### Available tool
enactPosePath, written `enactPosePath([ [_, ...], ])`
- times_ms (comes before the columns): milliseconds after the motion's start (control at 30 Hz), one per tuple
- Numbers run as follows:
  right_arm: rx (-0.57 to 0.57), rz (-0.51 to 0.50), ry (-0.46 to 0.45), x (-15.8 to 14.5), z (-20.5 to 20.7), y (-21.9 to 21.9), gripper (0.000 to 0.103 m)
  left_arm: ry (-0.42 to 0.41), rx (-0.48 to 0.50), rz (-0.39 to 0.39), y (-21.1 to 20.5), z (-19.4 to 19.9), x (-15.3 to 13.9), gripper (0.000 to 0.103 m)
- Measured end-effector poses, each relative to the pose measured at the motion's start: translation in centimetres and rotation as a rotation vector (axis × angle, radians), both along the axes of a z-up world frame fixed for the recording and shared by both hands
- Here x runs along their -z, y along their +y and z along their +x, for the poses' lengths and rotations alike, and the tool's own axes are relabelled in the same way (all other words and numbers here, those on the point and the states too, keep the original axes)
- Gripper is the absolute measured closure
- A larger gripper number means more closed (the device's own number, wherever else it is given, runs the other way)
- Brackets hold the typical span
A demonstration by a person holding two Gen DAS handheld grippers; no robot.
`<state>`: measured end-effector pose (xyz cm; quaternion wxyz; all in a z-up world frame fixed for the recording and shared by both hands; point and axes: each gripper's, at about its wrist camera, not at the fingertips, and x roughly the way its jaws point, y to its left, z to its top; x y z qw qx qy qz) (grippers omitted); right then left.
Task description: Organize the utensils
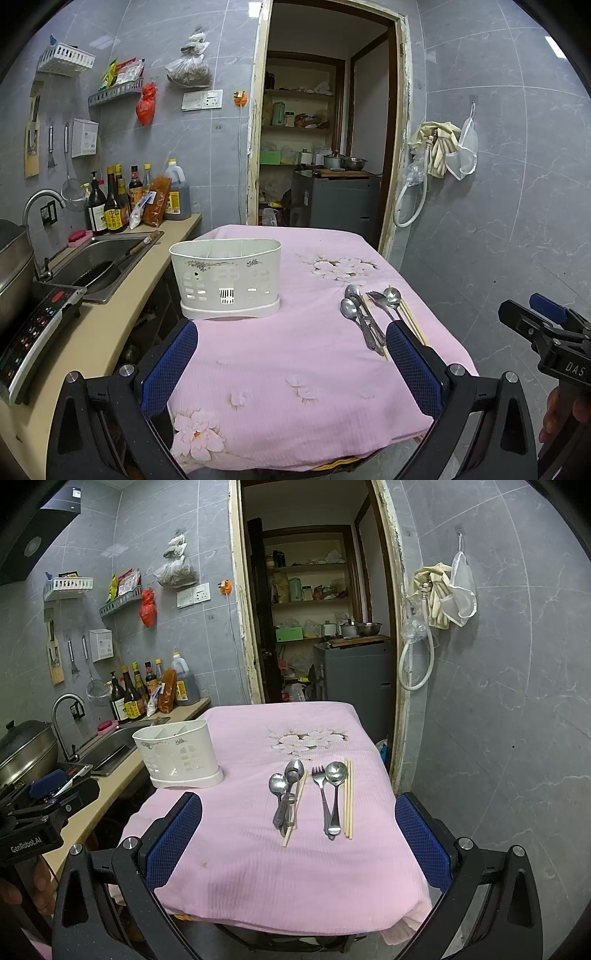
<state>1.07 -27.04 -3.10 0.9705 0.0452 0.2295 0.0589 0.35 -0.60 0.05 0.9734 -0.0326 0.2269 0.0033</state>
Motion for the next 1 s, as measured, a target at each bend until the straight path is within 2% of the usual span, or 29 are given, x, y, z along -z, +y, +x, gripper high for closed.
enactPosePath([
  [1000,0.001,-0.001,0.0,0.27,0.54,0.21,0.001,0.003,0.004,0.001,0.27,0.24,0.13,0.0],
])
